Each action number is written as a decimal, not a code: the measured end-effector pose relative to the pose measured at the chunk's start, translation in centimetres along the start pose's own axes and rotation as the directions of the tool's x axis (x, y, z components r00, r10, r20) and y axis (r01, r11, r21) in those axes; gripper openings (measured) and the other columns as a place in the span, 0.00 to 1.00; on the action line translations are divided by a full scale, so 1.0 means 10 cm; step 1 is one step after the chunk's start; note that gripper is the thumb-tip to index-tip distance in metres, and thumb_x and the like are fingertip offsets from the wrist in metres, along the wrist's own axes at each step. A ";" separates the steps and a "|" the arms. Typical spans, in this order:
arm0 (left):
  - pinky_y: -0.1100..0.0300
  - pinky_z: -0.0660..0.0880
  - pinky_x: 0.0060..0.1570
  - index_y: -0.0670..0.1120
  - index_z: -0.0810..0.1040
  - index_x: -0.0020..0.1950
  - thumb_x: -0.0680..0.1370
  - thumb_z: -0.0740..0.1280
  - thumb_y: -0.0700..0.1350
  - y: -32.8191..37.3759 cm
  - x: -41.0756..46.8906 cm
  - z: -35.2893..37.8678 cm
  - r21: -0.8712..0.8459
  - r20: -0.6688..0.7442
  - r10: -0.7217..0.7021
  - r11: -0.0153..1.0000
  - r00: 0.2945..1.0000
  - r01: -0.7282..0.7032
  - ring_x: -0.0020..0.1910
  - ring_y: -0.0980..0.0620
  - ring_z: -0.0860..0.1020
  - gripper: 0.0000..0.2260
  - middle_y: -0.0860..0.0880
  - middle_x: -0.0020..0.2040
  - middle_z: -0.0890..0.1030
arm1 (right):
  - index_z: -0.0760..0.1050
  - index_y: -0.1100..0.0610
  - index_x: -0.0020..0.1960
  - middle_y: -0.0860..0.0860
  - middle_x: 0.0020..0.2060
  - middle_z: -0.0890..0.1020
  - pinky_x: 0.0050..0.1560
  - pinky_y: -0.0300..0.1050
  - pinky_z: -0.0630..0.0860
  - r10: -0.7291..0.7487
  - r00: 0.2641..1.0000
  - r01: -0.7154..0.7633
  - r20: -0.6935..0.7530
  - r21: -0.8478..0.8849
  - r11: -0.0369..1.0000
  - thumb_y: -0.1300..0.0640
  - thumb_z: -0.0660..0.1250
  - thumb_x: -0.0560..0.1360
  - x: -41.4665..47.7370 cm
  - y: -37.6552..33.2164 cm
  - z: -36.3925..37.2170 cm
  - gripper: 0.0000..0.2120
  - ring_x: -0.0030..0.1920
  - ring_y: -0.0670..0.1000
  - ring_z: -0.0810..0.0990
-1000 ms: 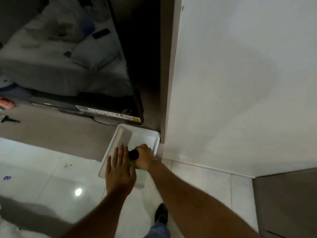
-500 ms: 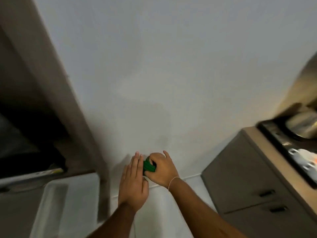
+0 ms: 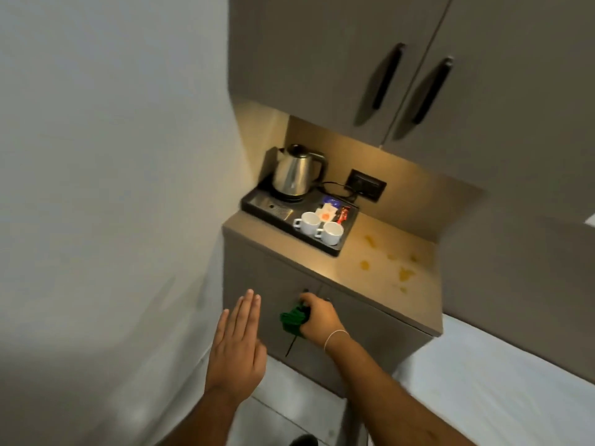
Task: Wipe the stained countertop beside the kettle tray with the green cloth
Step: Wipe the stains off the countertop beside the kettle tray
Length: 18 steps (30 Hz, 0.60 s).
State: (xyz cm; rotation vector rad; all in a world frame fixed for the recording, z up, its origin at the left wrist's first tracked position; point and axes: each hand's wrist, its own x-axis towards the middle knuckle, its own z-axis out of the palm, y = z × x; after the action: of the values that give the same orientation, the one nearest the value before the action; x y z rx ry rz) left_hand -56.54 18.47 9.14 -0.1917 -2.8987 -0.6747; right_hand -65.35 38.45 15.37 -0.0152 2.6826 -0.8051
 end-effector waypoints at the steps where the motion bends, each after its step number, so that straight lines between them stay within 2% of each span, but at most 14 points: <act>1: 0.43 0.50 0.86 0.48 0.41 0.90 0.80 0.53 0.50 0.12 0.22 0.09 0.008 0.020 0.041 0.999 0.999 -0.041 0.89 0.49 0.48 0.39 0.48 0.91 0.45 | 0.81 0.56 0.69 0.58 0.60 0.87 0.60 0.51 0.83 0.044 0.998 -0.043 -0.042 0.007 0.999 0.68 0.72 0.74 0.12 0.21 -0.21 0.24 0.61 0.59 0.85; 3: 0.43 0.47 0.86 0.48 0.40 0.89 0.81 0.54 0.50 0.35 0.65 0.28 0.024 0.076 0.101 0.994 0.992 -0.103 0.89 0.49 0.45 0.39 0.48 0.90 0.42 | 0.87 0.57 0.56 0.57 0.51 0.88 0.54 0.49 0.82 0.111 0.980 -0.100 -0.164 0.075 0.992 0.69 0.71 0.73 0.33 0.61 -0.60 0.15 0.56 0.59 0.86; 5: 0.42 0.47 0.87 0.47 0.43 0.90 0.81 0.54 0.49 0.56 1.02 0.44 0.030 0.119 0.143 0.989 0.983 -0.147 0.89 0.48 0.46 0.38 0.47 0.90 0.43 | 0.84 0.56 0.50 0.55 0.49 0.84 0.52 0.45 0.76 0.147 0.932 -0.099 -0.330 0.157 0.983 0.71 0.69 0.72 0.49 0.98 -0.94 0.14 0.55 0.60 0.83; 8: 0.41 0.50 0.88 0.46 0.48 0.90 0.80 0.55 0.48 0.91 1.54 0.74 0.006 0.169 0.196 0.980 0.966 -0.200 0.89 0.48 0.48 0.38 0.48 0.90 0.48 | 0.75 0.49 0.56 0.54 0.57 0.82 0.60 0.47 0.78 0.262 0.841 -0.130 -0.472 0.294 0.947 0.71 0.68 0.75 0.77 1.58 -1.36 0.19 0.58 0.58 0.82; 11: 0.41 0.50 0.88 0.47 0.48 0.90 0.80 0.60 0.46 1.15 2.00 1.03 -0.002 0.202 0.247 0.968 0.948 -0.252 0.89 0.48 0.45 0.39 0.48 0.91 0.48 | 0.73 0.51 0.64 0.56 0.63 0.82 0.65 0.55 0.80 0.339 0.767 -0.191 -0.546 0.309 0.932 0.69 0.68 0.79 0.99 2.12 -1.56 0.19 0.62 0.61 0.82; 12: 0.42 0.49 0.88 0.47 0.46 0.90 0.80 0.60 0.46 1.23 2.16 1.14 0.003 0.222 0.250 0.966 0.942 -0.258 0.89 0.48 0.43 0.40 0.48 0.91 0.47 | 0.73 0.52 0.68 0.57 0.66 0.81 0.68 0.57 0.79 0.354 0.762 -0.216 -0.542 0.303 0.928 0.68 0.68 0.80 1.06 2.26 -1.58 0.20 0.65 0.61 0.81; 14: 0.43 0.46 0.88 0.48 0.42 0.90 0.81 0.58 0.48 1.36 2.39 1.34 0.026 0.298 0.251 0.962 0.921 -0.270 0.89 0.49 0.39 0.40 0.48 0.90 0.42 | 0.70 0.53 0.76 0.57 0.75 0.75 0.77 0.60 0.73 0.341 0.829 -0.243 -0.443 0.265 0.933 0.68 0.67 0.80 1.17 2.44 -1.48 0.27 0.74 0.62 0.76; 16: 0.44 0.43 0.88 0.48 0.39 0.89 0.82 0.53 0.51 1.43 2.56 1.53 0.051 0.329 0.247 0.959 0.911 -0.278 0.88 0.49 0.37 0.38 0.48 0.90 0.38 | 0.61 0.50 0.84 0.51 0.84 0.62 0.84 0.56 0.61 0.244 0.914 -0.218 -0.325 0.115 0.969 0.66 0.66 0.81 1.22 2.54 -1.23 0.35 0.84 0.57 0.63; 18: 0.46 0.41 0.88 0.49 0.38 0.89 0.83 0.50 0.53 1.50 2.73 1.71 0.054 0.357 0.242 0.959 0.902 -0.279 0.88 0.49 0.37 0.37 0.48 0.90 0.38 | 0.53 0.48 0.87 0.43 0.85 0.51 0.86 0.50 0.48 0.158 0.929 -0.165 -0.334 0.006 0.986 0.64 0.65 0.83 1.23 2.64 -1.03 0.38 0.87 0.51 0.51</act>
State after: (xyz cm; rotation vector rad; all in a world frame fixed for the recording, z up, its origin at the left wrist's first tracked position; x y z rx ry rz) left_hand -83.03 41.87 5.38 -0.7436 -3.1383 -0.4814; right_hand -77.97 64.81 5.31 0.3648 2.9567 -0.7859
